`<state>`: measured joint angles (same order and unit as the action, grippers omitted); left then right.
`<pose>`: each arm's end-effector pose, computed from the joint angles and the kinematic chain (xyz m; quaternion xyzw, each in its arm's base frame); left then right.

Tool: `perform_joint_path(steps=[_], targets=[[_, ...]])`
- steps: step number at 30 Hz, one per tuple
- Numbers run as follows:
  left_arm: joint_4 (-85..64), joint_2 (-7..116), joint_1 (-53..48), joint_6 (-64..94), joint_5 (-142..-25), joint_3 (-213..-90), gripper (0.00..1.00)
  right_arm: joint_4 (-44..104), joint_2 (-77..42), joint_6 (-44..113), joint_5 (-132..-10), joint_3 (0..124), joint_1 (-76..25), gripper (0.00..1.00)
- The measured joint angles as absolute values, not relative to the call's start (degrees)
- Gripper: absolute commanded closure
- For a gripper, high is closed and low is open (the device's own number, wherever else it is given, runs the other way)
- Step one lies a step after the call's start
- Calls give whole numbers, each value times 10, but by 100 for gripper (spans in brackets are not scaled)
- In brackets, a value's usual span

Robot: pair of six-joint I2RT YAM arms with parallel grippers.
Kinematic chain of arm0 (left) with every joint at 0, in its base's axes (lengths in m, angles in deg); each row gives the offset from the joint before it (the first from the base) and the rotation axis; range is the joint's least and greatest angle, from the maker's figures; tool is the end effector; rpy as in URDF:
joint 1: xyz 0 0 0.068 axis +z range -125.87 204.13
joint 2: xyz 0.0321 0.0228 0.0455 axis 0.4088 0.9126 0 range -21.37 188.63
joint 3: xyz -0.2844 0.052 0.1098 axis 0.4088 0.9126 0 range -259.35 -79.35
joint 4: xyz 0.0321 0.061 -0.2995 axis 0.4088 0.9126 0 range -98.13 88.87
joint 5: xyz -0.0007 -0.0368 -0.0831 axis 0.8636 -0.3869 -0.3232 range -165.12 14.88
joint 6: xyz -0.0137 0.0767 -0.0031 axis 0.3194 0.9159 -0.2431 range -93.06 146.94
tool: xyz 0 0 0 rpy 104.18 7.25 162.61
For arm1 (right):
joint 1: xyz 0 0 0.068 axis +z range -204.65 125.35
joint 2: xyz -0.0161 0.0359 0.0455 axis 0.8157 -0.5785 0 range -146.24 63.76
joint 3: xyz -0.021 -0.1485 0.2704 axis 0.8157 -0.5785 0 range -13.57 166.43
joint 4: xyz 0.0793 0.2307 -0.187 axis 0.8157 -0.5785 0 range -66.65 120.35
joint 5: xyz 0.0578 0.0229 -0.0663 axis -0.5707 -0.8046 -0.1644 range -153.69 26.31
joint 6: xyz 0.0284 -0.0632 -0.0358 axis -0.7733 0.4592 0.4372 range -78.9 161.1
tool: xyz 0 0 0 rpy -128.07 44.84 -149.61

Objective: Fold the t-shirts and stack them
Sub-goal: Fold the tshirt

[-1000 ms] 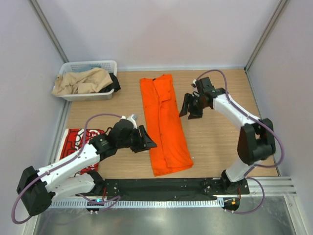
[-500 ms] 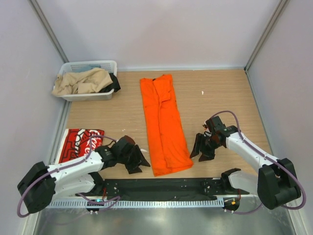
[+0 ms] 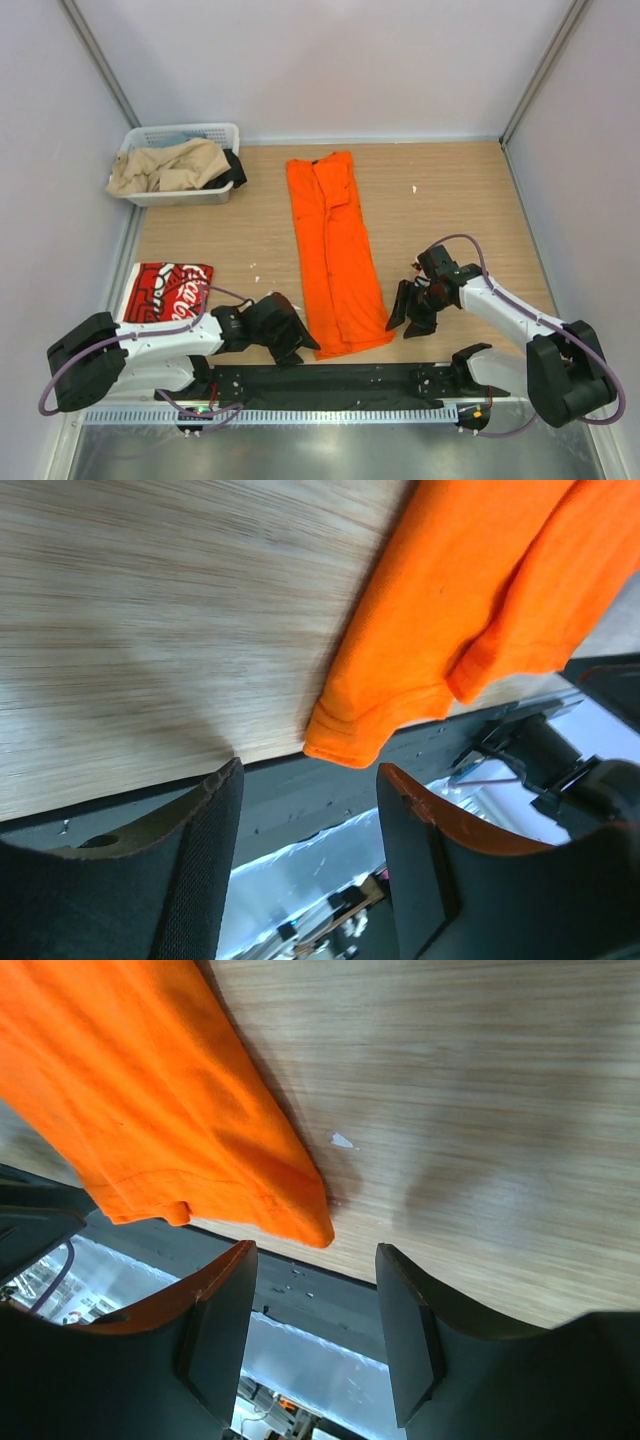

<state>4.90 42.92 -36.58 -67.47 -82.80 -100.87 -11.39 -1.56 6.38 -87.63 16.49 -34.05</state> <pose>0.1018 -0.1997 0.1141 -0.2575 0.9184 -0.3002 0.0006 0.1765 0.0953 0.1356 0.0961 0.9675 0.2340 0.0024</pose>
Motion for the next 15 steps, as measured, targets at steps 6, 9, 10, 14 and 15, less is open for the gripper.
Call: perform_joint_path(steps=[6,9,10,14,15], targets=[[34,443,-369,-718,-825,-1004,42,-93,-43,62,-878,160,-335,44],[20,466,-373,-730,-830,-1012,44,-81,-51,62,-879,160,-334,43],[16,471,-374,-735,-831,-1013,45,-76,-55,62,-881,159,-332,44],[11,478,-381,-749,-831,-1014,47,-61,-74,55,-889,157,-321,44],[12,478,-381,-752,-830,-1014,48,-57,-79,52,-894,157,-316,44]])
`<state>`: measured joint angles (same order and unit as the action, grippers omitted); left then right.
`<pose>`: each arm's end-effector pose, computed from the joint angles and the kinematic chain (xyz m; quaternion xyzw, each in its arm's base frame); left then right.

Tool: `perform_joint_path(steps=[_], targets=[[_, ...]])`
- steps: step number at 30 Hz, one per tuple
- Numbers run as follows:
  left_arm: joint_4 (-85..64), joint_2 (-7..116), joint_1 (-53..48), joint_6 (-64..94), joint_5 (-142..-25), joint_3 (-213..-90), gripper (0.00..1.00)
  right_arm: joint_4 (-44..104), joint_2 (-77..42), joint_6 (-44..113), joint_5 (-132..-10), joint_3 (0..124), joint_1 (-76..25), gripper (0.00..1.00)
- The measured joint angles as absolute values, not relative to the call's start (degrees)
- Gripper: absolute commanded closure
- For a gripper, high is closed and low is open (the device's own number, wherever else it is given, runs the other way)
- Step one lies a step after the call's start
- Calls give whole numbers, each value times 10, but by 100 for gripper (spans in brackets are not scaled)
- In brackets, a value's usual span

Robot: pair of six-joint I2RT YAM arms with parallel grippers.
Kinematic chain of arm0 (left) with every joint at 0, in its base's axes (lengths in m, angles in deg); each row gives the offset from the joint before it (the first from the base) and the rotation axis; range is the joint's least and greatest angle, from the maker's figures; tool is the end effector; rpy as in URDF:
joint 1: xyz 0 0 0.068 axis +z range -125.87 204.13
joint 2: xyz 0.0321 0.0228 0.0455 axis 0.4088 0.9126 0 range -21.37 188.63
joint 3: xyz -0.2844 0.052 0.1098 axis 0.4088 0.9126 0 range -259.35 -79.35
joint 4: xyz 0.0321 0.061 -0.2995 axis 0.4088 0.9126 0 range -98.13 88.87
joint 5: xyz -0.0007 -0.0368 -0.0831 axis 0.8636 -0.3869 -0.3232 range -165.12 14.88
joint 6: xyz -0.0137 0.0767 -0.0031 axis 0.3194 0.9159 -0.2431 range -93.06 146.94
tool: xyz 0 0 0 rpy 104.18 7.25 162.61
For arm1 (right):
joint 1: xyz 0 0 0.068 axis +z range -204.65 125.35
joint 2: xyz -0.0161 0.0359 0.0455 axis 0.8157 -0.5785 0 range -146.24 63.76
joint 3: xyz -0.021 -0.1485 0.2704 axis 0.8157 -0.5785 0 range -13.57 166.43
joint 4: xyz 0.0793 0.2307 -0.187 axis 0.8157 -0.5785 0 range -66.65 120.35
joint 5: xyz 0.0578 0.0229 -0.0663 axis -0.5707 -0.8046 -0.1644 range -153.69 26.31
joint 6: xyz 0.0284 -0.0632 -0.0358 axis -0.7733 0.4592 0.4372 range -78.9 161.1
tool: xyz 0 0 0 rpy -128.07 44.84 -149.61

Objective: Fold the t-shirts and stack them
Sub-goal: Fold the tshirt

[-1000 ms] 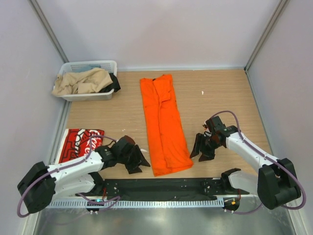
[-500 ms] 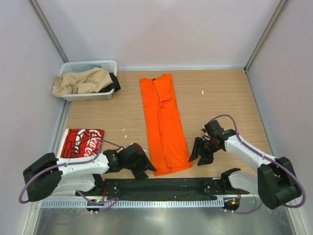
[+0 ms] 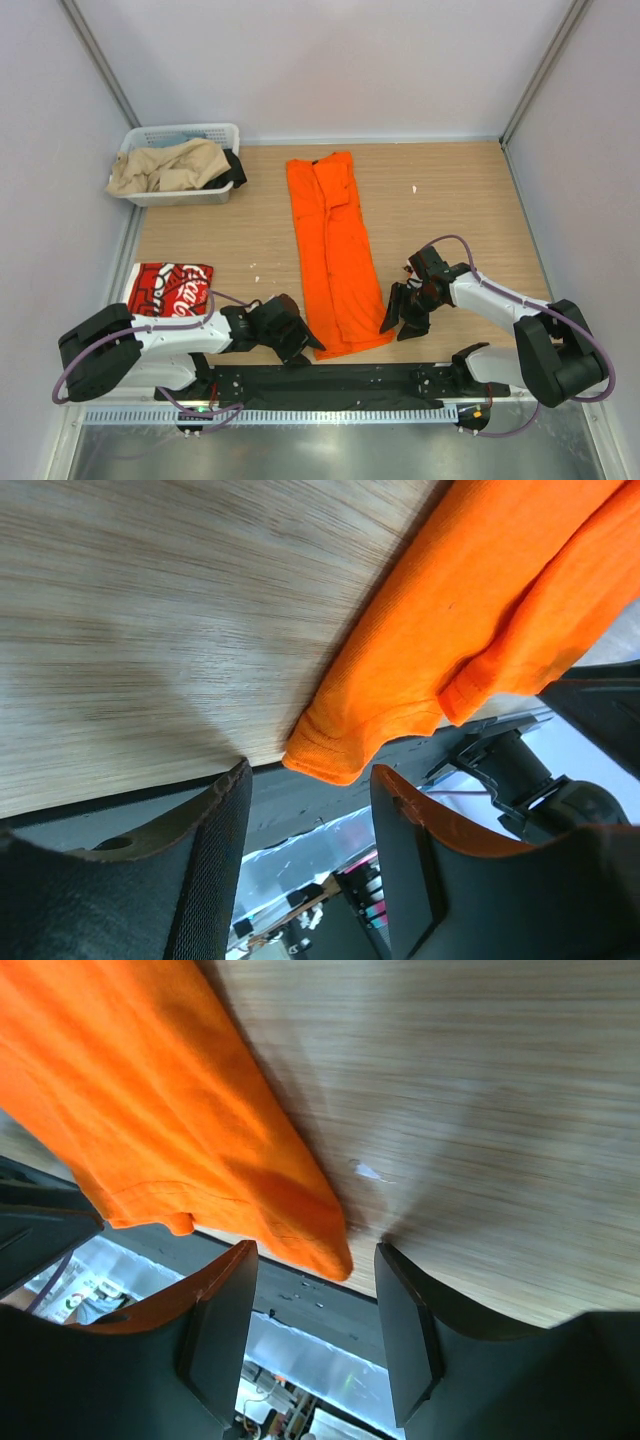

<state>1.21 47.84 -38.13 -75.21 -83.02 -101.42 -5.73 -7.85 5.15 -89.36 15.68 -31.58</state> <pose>0.1007 -0.2111 0.1043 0.3071 -0.9048 0.2939 0.0264 0.1810 0.1085 0.1149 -0.0865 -0.9664 -0.2407 0.0234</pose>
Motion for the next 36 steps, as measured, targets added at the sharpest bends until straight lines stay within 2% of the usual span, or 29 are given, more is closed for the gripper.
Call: perform_joint_path(steps=[13,18,21,22,23,24,25,26,31,36], targets=[[14,487,-385,-774,-816,-1014,60,-39,-100,38,-913,159,-297,44],[-7,506,-385,-775,-812,-1016,76,-38,-110,37,-917,162,-297,47],[-17,518,-385,-773,-812,-1017,91,-37,-114,36,-919,161,-297,55],[-20,521,-385,-774,-814,-1017,100,-35,-115,36,-919,160,-297,60],[-21,522,-385,-773,-813,-1017,100,-34,-115,35,-919,159,-296,63],[-22,521,-385,-772,-812,-1017,100,-26,-117,33,-920,155,-294,70],[-22,521,-385,-772,-812,-1017,100,-21,-117,32,-920,152,-290,92],[-20,520,-385,-771,-811,-1017,100,-12,-116,32,-919,147,-286,99],[15,498,-385,-744,-800,-1019,100,25,-95,-6,-913,127,-235,99],[129,482,-378,-684,-765,-1080,100,17,-38,-39,-879,127,-204,99]])
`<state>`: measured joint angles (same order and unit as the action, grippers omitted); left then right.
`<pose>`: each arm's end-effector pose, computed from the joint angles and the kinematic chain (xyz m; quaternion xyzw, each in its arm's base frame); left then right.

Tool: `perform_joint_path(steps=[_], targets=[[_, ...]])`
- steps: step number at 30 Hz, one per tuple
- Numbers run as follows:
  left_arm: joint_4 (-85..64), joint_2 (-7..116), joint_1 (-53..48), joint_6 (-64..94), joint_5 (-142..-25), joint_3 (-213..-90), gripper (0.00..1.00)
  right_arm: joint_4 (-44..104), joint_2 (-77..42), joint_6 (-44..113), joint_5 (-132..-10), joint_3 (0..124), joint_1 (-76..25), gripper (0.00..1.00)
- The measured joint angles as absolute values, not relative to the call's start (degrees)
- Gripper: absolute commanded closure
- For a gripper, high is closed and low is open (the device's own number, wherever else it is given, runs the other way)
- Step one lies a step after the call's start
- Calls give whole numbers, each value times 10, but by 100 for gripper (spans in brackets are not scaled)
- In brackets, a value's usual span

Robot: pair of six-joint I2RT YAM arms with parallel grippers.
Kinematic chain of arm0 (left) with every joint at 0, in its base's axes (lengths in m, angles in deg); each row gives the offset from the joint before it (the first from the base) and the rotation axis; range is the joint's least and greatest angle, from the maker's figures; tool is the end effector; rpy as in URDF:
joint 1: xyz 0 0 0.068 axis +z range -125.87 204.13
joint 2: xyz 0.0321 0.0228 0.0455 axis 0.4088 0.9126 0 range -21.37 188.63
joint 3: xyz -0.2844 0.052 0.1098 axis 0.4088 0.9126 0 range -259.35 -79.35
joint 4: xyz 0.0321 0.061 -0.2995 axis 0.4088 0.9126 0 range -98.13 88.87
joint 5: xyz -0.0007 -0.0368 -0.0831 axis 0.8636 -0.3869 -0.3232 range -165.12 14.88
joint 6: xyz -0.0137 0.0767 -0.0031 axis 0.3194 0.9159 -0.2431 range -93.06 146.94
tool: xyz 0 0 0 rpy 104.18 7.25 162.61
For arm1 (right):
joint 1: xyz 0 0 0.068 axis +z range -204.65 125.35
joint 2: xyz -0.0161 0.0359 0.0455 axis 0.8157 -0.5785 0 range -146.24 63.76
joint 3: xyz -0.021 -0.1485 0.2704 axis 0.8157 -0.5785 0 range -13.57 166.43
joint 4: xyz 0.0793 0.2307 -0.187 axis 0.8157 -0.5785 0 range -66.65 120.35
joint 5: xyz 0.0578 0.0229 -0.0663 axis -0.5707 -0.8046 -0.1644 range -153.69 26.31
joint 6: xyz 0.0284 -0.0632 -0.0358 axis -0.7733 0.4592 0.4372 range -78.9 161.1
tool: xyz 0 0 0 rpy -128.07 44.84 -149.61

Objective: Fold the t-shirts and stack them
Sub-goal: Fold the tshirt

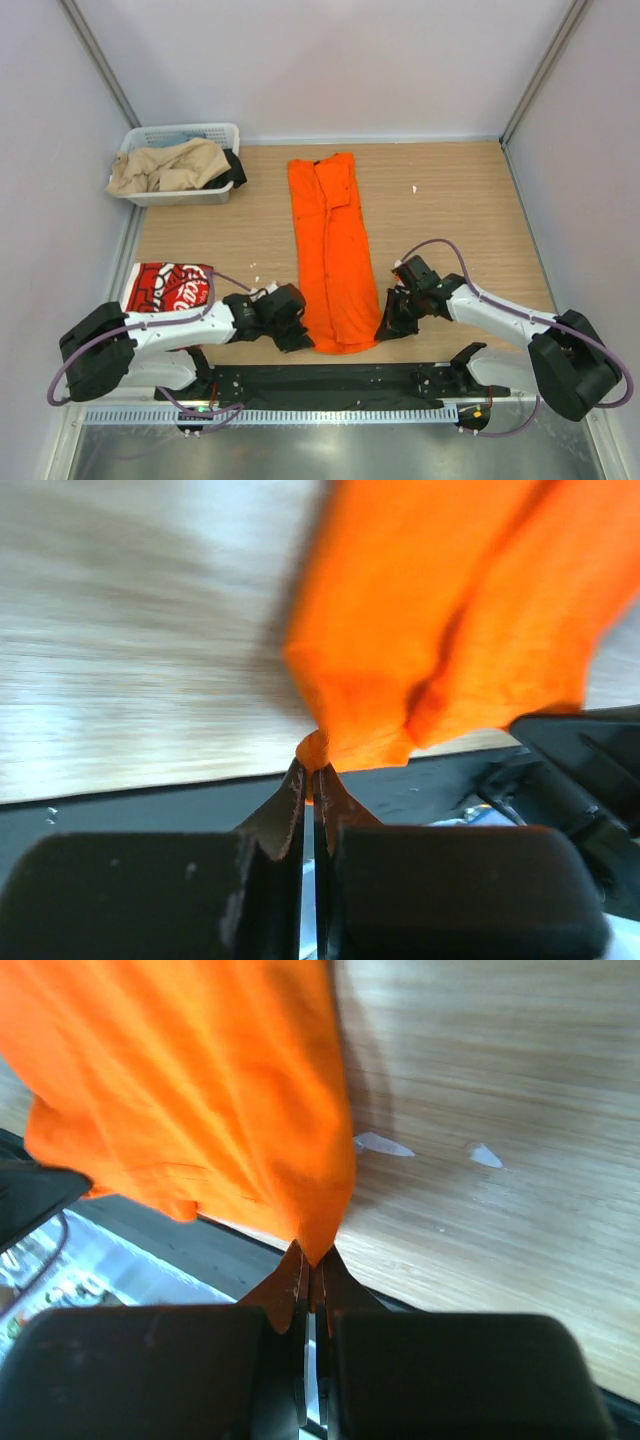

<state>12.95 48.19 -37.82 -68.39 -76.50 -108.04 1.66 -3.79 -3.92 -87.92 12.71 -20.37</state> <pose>0.1124 -0.2142 0.1252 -0.2758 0.9301 -0.2398 0.0362 0.1591 0.1416 0.1171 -0.0537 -0.9620 -0.2677 0.0009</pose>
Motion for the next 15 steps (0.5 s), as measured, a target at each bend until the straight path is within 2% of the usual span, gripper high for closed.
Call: perform_joint_path(steps=[6,11,15], targets=[[194,488,-285,-584,-765,-1189,100,-32,-65,-36,-856,231,-221,99],[203,542,-160,-497,-793,-1263,100,-54,-178,5,-856,378,-275,99],[209,636,-78,-433,-823,-1342,100,-74,-301,44,-860,514,-319,99]])
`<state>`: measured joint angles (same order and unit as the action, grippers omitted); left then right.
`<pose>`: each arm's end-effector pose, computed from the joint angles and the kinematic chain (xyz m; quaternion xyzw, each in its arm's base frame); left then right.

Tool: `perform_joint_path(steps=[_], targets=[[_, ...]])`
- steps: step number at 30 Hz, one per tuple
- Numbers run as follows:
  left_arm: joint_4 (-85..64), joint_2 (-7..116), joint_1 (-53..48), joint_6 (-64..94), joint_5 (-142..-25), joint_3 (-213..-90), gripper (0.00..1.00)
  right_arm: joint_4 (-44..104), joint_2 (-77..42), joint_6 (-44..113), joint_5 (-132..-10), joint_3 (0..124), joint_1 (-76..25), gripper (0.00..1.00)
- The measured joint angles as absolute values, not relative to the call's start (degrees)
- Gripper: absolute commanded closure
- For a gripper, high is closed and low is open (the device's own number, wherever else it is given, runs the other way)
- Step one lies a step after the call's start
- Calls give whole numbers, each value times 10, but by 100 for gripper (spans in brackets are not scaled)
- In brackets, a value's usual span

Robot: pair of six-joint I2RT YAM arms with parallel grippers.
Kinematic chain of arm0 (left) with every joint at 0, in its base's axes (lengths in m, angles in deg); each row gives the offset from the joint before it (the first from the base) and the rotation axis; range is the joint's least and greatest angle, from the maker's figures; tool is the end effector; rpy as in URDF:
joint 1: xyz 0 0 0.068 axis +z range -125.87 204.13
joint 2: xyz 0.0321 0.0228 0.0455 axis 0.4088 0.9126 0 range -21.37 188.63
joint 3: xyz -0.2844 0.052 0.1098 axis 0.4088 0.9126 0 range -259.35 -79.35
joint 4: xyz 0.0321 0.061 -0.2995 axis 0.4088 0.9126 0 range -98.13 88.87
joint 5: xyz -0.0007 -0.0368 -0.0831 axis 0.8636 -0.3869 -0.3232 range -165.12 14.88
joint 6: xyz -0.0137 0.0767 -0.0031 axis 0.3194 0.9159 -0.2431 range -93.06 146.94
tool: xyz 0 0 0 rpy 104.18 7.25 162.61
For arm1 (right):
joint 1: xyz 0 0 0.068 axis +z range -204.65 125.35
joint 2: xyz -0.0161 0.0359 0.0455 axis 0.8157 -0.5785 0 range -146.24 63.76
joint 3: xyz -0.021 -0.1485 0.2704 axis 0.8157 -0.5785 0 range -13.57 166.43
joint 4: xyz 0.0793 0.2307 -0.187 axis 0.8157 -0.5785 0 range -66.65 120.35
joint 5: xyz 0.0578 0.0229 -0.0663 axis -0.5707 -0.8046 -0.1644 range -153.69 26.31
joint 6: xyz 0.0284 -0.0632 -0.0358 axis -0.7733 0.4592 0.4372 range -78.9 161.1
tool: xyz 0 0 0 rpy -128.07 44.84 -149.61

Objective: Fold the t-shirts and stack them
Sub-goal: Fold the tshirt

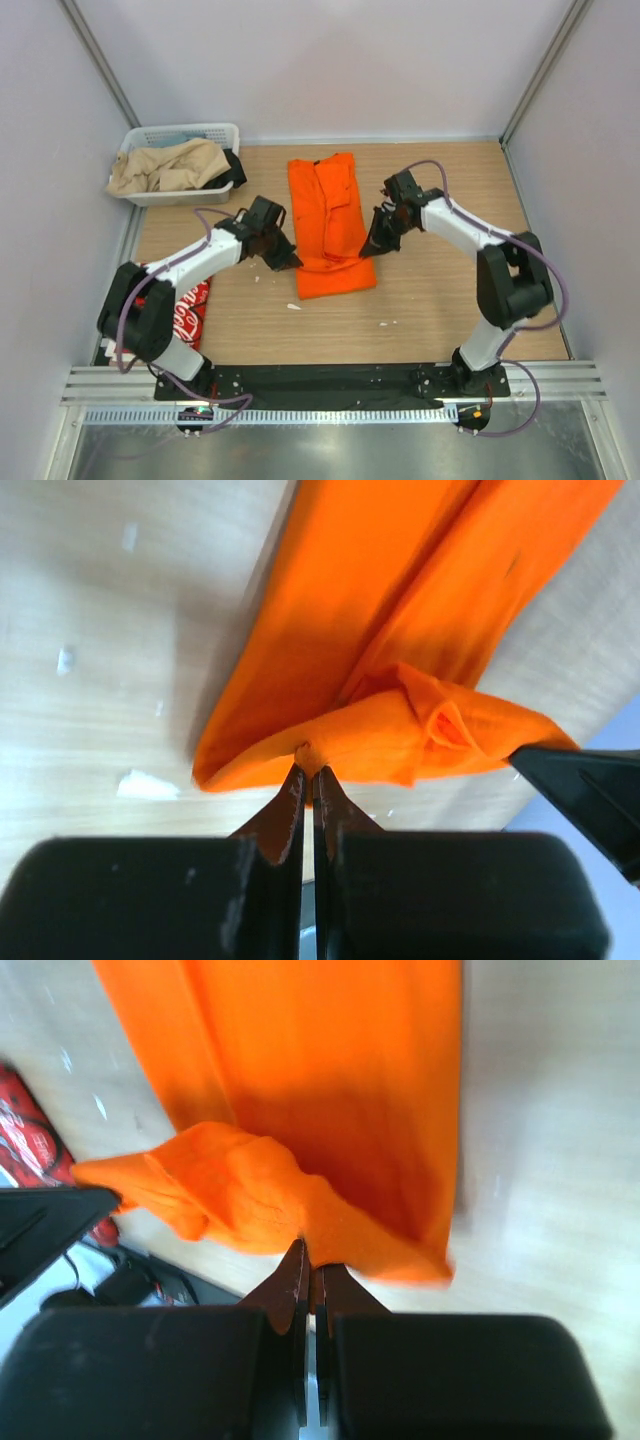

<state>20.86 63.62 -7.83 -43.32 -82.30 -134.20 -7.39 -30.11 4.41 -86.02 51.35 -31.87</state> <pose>0.2920 -0.1919 0.1981 -0.2998 0.9143 -0.2446 0.1197 0.3404 0.1705 0.2002 0.0775 0.9585 0.2630 0.0780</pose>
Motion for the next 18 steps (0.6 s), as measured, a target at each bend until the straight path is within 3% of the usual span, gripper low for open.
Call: perform_joint_path(steps=[8,18], targets=[[213,800,10,-365,-872,-1507,100,-137,-529,128,-857,782,-357,99],[214,889,43,-348,-906,-1611,100,-178,-617,142,-883,916,-393,99]])
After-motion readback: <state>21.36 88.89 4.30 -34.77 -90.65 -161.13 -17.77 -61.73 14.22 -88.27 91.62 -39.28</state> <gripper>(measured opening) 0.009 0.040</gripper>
